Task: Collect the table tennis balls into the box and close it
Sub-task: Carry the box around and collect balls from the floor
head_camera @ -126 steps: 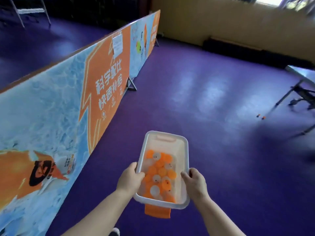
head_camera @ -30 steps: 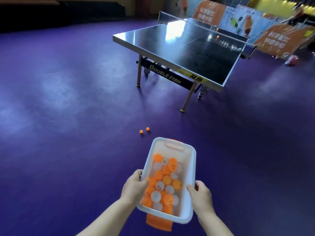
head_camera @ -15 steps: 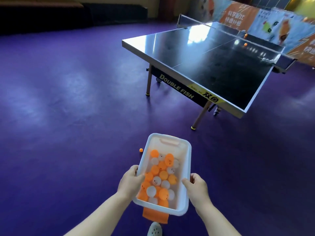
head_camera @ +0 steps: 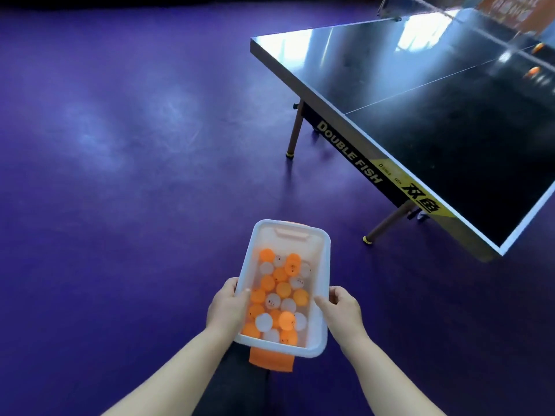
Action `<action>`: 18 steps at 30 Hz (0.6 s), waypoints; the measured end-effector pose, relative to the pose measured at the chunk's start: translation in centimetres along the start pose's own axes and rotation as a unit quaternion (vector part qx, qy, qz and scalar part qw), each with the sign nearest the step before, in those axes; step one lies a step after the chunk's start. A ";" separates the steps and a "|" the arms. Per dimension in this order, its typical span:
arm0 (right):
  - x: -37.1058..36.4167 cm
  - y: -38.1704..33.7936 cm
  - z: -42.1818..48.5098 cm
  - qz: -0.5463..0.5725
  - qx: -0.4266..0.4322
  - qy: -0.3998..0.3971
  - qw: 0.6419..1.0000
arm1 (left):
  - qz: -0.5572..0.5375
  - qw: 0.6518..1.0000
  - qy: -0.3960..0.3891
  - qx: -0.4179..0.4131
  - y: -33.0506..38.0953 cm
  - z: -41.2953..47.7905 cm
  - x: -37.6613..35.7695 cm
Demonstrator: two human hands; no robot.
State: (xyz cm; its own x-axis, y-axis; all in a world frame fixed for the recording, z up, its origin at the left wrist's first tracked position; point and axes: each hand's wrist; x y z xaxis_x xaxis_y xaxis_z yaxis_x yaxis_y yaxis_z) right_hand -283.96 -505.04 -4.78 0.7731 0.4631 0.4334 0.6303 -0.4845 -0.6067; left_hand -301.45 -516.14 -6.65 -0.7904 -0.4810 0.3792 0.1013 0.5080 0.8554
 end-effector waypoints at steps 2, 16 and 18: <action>0.1 -2.4 3.3 -0.007 0.001 -0.006 1.000 | -0.006 1.000 0.009 0.005 0.9 3.7 -0.8; -0.7 -13.1 26.4 -0.117 -0.062 -0.077 0.988 | 0.054 0.975 0.145 0.159 2.1 24.0 -4.6; -1.6 -13.3 30.1 -0.150 -0.066 -0.097 0.982 | 0.047 0.964 0.177 0.192 0.7 25.9 -5.7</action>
State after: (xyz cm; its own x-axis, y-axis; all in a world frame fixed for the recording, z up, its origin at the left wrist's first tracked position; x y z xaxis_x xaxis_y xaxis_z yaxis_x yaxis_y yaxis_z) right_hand -295.72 -477.06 -17.50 0.5313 0.7264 0.4360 0.8410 -0.3904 -0.3745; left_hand -312.53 -494.57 -17.32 -0.5259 -0.5997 0.6032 -0.1224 0.7552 0.6440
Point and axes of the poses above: each hand's wrist, its own z-axis towards the middle knuckle, its own x-axis out of the back of the hand, y = z × x, and after that the axes turned 13 degrees about -x, right-handed
